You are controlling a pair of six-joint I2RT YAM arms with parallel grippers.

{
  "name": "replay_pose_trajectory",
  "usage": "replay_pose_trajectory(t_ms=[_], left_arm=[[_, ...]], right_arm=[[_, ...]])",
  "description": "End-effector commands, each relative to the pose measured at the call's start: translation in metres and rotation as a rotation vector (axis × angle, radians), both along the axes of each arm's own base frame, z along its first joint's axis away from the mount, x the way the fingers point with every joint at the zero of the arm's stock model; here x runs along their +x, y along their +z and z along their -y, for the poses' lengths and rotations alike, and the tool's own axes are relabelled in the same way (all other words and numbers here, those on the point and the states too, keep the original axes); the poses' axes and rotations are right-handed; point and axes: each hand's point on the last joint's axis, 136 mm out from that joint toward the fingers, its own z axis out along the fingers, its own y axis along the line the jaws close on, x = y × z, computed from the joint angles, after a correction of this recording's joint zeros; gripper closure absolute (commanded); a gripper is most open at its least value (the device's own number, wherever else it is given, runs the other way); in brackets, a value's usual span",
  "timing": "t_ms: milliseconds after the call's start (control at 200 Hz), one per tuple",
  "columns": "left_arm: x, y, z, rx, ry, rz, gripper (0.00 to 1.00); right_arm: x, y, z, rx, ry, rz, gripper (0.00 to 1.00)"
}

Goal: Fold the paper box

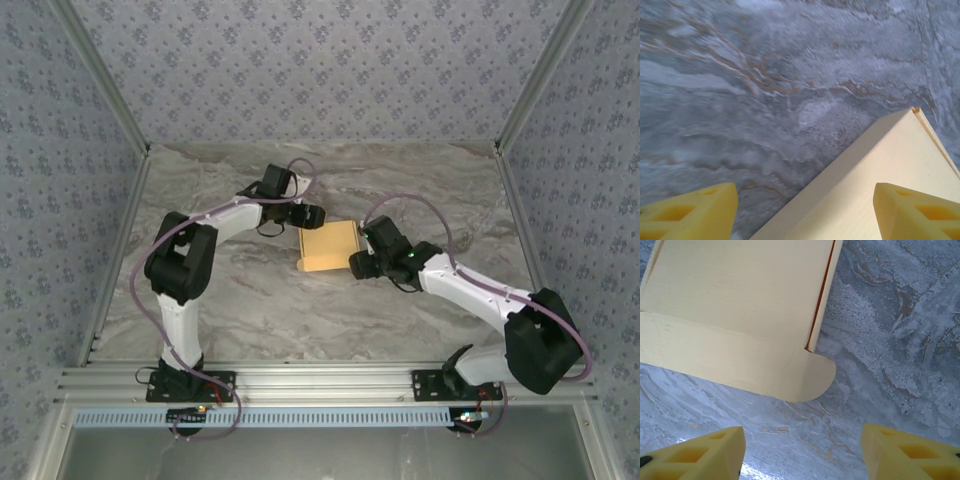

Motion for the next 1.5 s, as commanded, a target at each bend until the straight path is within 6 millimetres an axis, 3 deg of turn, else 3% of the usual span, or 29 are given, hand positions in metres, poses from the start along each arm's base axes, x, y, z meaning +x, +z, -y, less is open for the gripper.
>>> replay_pose_trajectory(t_ms=[0, 350, 485, 700, 1089, 1494], left_arm=[[-0.023, 0.011, 0.018, -0.092, -0.113, -0.092, 0.31], [-0.083, 0.016, 0.013, -0.200, -0.107, -0.160, 0.34], [-0.102, 0.017, 0.013, -0.223, -0.112, -0.169, 0.34], [-0.083, 0.017, 0.006, -0.172, -0.047, -0.145, 0.33], [-0.071, -0.005, 0.011, -0.129, -0.037, -0.193, 0.37], [-0.073, -0.022, 0.009, -0.098, -0.032, -0.240, 0.49]], right_arm=[[-0.009, -0.003, 0.002, 0.018, -0.005, -0.036, 0.32], [-0.037, -0.010, -0.007, 0.224, 0.072, -0.244, 0.30], [-0.034, -0.012, -0.007, 0.342, 0.032, -0.281, 0.31], [-0.013, -0.012, -0.013, 0.537, -0.051, -0.292, 0.33], [-0.001, -0.044, -0.013, 0.668, -0.141, -0.337, 0.43], [0.004, -0.063, -0.013, 0.699, -0.156, -0.358, 0.67]])
